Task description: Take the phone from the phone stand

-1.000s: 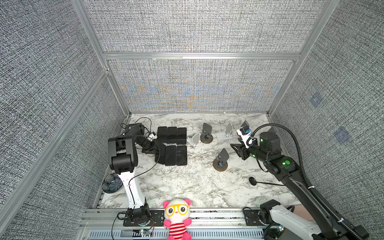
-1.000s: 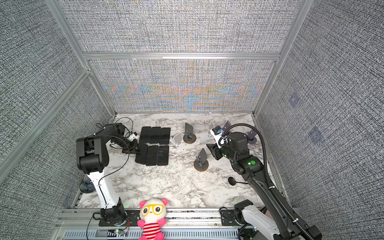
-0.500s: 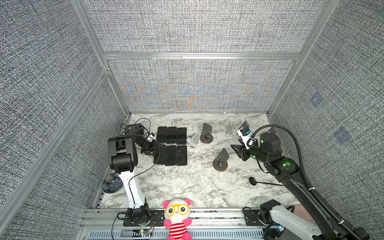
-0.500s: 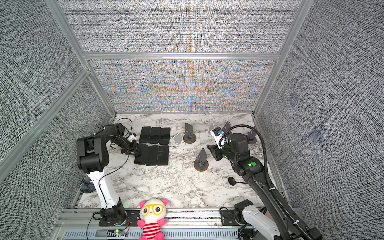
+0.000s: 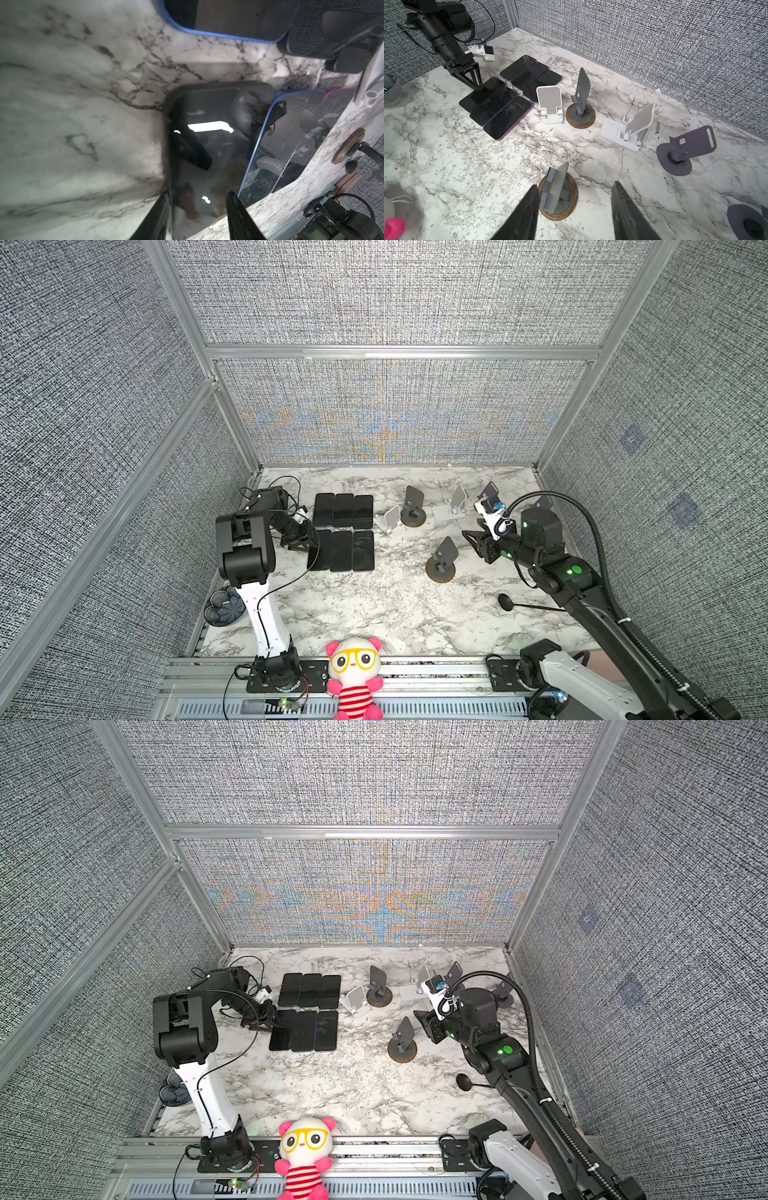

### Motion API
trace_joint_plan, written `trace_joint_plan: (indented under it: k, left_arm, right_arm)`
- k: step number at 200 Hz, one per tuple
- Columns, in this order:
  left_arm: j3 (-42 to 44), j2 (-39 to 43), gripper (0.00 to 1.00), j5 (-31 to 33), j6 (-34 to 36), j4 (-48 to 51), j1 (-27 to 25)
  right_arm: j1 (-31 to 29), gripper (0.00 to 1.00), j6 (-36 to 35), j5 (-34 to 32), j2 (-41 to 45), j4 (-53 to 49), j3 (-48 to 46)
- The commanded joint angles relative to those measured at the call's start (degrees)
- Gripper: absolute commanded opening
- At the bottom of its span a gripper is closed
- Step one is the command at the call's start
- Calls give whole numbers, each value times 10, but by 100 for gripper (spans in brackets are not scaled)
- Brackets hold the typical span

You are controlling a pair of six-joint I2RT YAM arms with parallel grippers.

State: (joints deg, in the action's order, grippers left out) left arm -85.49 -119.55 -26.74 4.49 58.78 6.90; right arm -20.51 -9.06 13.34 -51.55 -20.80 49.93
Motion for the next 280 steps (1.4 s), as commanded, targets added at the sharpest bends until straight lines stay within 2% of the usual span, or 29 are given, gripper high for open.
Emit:
trace_joint_plan:
  k: [1,59,68,84,103,132,146,170,207,242,264,280]
  left_arm:
    - [-1,9,52,2,3,5,0]
    - [14,54,55,31,-14,-26,0]
    - [22,85,56,38,-21,-38,0]
    - [36,124,65,58,-38,-52,-4]
    - [69,193,74,126,-52,-84,-33]
    - [191,319,90,170,-109,-235,-55]
    - [265,382,98,209,-135,-324,-56]
    - [378,476,98,273,-168,-448,-56]
    - [485,573,99,295,-181,-574,-57]
    - [539,580,98,284,-146,-646,-58]
    - [580,574,98,278,-136,-732,-57]
    - [585,566,98,283,-123,-762,-57]
  right_arm:
    - [0,51,-1,-9,4,-5,-2]
    - [0,51,-1,-27,19,-13,-2]
    - [0,50,1,-37,22,-14,-1]
    - [1,50,8,-70,27,-14,-3]
    - [0,51,20,-130,33,-15,-7]
    - [4,50,39,-245,37,-16,-21]
    - [10,51,45,-278,43,-8,-40]
    - [31,52,60,-288,44,12,-81]
    - [71,62,85,-304,26,92,-157]
    - [113,73,94,-298,-2,219,-242]
    - [134,80,99,-287,-14,294,-284]
    - [141,83,96,-286,-24,338,-306]
